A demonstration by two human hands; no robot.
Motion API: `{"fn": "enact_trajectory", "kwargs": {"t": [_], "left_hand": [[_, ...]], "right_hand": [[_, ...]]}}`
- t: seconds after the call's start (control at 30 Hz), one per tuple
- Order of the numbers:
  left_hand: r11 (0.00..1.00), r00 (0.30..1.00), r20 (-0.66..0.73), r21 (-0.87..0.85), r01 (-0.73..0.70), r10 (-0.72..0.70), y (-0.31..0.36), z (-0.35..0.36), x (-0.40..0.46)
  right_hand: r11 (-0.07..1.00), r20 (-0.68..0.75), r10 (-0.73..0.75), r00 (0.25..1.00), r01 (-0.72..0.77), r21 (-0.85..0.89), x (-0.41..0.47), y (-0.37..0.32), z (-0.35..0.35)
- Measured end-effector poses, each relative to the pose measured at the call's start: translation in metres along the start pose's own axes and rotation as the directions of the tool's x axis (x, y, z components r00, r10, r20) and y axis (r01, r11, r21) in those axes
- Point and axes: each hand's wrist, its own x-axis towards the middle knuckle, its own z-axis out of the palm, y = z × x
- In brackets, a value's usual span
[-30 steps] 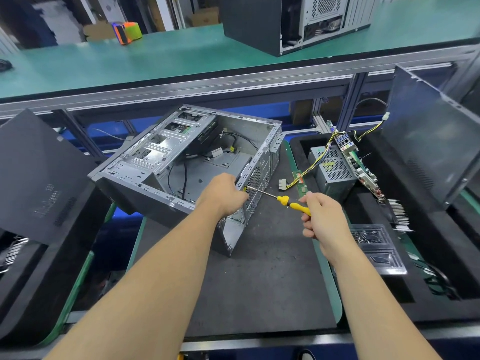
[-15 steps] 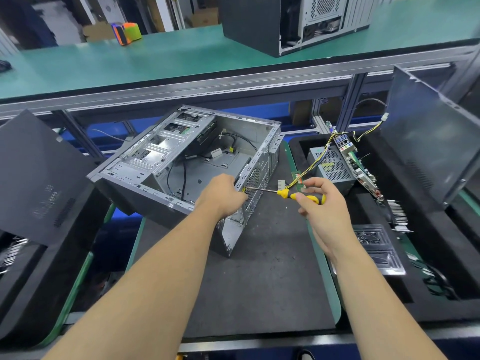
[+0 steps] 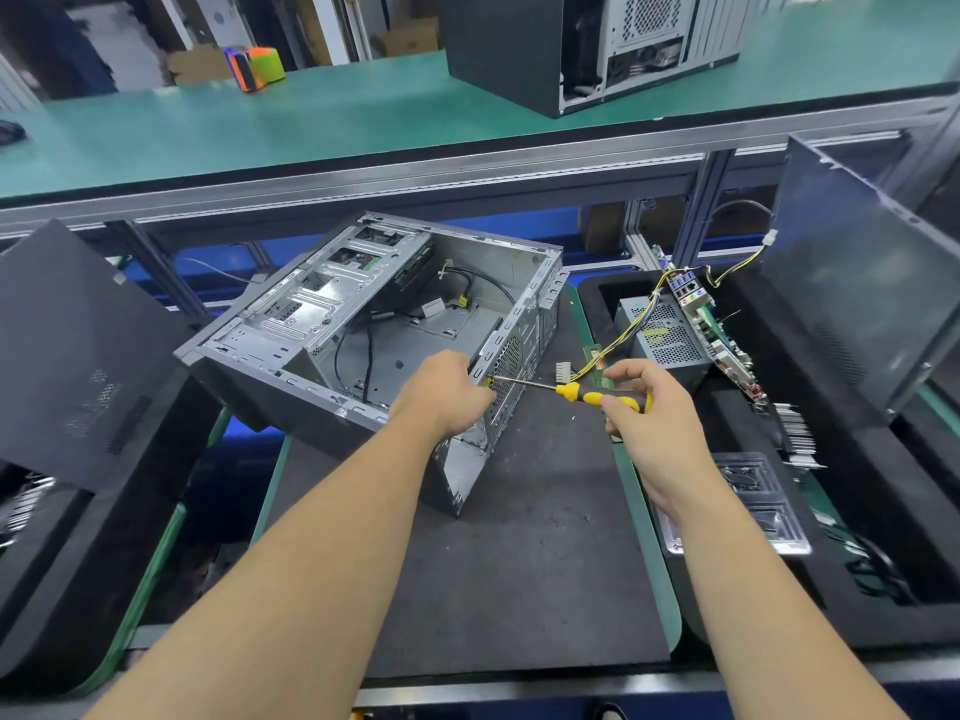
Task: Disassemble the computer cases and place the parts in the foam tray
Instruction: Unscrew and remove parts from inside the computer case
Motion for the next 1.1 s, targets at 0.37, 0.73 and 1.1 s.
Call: {"fn": "enact_trajectory", "kwargs": {"t": [0.37,0.73,1.1], "left_hand": [[0.999,1.0,-0.026,0.033,0.004,-0.003,-0.002,0.002,0.0],[0.985,0.981,-0.144,0.13,-0.112,0.13,0.002,0.003,-0.005],[0.91,0.922,-0.189,0.315,-0.27,0.339,0.003,0.004,-0.013]], "right_hand": [[0.984,-0.011,0.166,0.986,-0.167,-0.057,0.005,0.003,0.004],[0.989,0.036,0.065,0.997,-0.069,0.128,0.004,0.003,0.003],[0.984,-0.045,0.17,0.984,-0.168,0.05,0.003,0.005,0.005]]}}
